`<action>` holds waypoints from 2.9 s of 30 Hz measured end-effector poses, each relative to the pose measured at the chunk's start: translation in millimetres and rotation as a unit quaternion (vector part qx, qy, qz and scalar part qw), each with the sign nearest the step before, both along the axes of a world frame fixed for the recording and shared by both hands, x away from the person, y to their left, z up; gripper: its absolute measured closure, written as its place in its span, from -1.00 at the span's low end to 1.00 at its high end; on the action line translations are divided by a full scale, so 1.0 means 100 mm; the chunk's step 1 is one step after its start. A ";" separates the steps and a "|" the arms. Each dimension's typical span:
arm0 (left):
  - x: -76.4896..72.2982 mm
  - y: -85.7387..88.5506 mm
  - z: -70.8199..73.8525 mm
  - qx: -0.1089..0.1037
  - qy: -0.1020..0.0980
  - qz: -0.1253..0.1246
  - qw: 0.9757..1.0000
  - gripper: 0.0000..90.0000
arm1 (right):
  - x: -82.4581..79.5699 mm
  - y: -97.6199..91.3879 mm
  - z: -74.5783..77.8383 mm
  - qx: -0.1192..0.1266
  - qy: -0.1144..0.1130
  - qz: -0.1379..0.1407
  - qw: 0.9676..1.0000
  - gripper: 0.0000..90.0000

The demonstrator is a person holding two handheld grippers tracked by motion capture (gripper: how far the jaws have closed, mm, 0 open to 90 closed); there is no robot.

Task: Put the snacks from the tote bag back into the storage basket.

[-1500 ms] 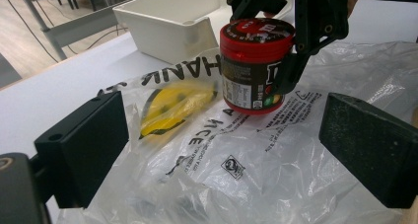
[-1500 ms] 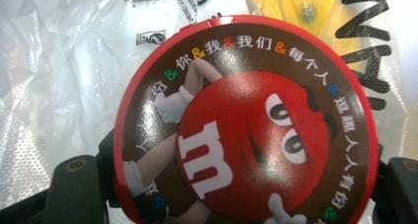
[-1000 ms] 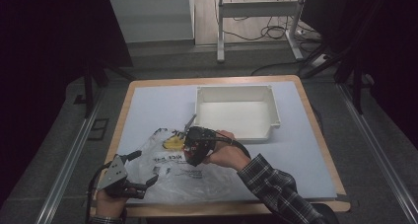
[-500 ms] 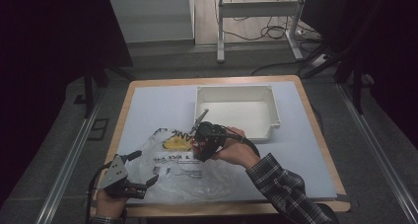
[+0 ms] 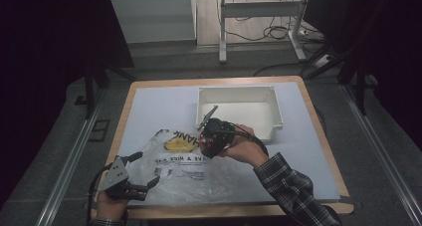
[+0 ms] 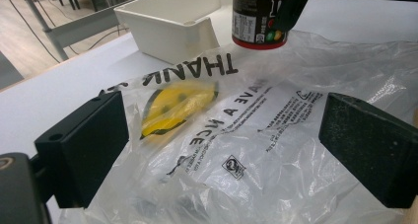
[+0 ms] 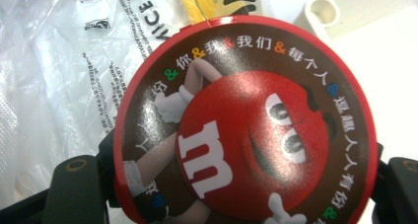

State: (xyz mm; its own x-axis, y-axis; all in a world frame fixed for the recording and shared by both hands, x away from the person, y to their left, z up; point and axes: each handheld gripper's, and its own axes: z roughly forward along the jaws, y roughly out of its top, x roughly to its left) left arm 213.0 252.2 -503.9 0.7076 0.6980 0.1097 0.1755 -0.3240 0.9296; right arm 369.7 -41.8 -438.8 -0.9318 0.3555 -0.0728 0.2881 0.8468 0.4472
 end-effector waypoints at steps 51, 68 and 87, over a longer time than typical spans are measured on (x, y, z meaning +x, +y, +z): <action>0.00 0.01 0.01 0.003 -0.003 0.002 1.000 -0.90 | 0.51 -0.26 0.14 0.006 -0.033 -0.057 0.998 -0.44; -0.01 0.00 0.01 0.001 -0.003 0.001 1.000 -0.90 | 0.76 -0.08 0.07 0.010 -0.041 -0.063 0.997 -0.44; -0.01 0.00 0.01 0.003 -0.005 0.001 1.000 -0.89 | 1.04 -0.01 -0.06 0.027 -0.038 -0.080 0.996 -0.44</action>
